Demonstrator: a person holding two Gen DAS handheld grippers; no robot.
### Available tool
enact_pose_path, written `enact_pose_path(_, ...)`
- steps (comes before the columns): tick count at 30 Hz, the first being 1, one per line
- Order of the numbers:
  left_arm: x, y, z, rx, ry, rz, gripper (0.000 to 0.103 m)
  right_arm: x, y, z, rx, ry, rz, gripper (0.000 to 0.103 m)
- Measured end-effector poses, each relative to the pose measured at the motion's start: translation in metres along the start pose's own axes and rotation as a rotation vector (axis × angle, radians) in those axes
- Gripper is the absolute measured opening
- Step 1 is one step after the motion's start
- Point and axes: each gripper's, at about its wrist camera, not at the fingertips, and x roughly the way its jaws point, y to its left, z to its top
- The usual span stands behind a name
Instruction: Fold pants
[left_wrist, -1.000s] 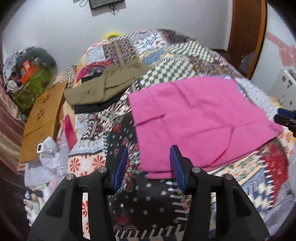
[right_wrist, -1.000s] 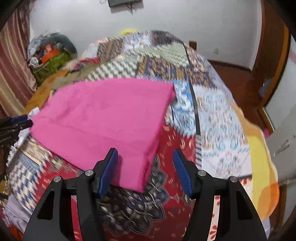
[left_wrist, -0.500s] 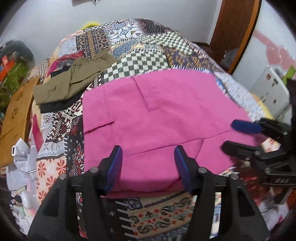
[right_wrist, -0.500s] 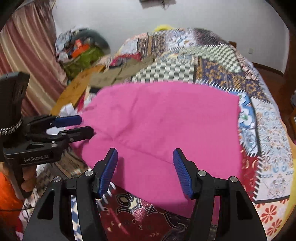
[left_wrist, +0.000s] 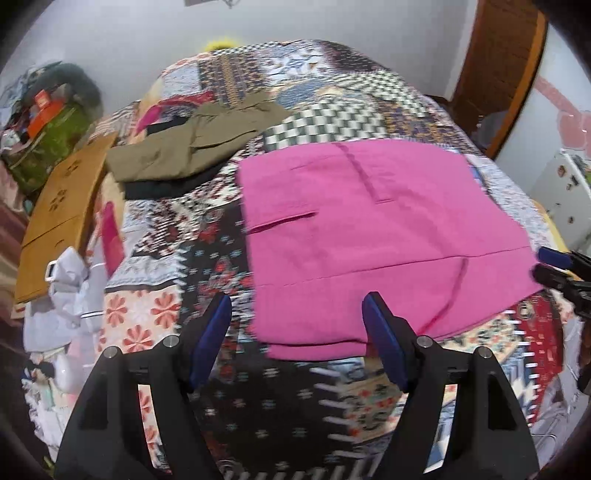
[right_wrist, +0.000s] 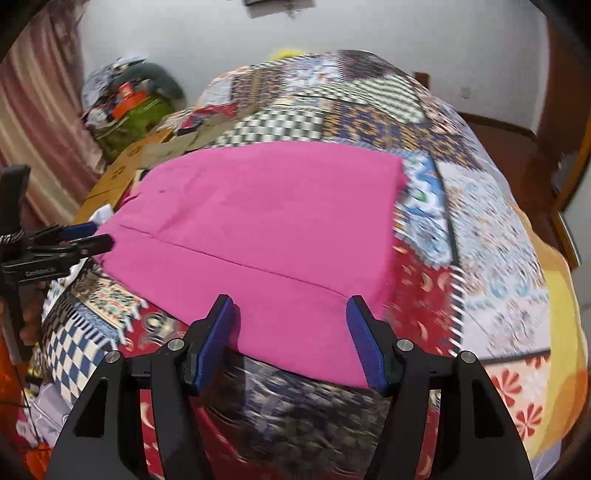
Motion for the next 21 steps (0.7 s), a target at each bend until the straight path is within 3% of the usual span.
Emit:
enact_pose_path(5, -0.002, 0.011, 0.001, -0.029, 0.009, -0.033, 0.075, -0.006, -0.023, -0.008, 0.092, 0.006, 0.006, 0.063)
enact_pose_path(10, -0.01, 0.012, 0.019, -0.017, -0.037, 0.047, 0.074, -0.012, -0.034, -0.007, 0.109, 0.014, -0.024, 0.063)
enact_pose_path(21, 0.021, 0.037, 0.09, -0.062, -0.04, 0.075, 0.074, -0.005, -0.055, 0.046, 0.088, -0.058, -0.066, 0.063)
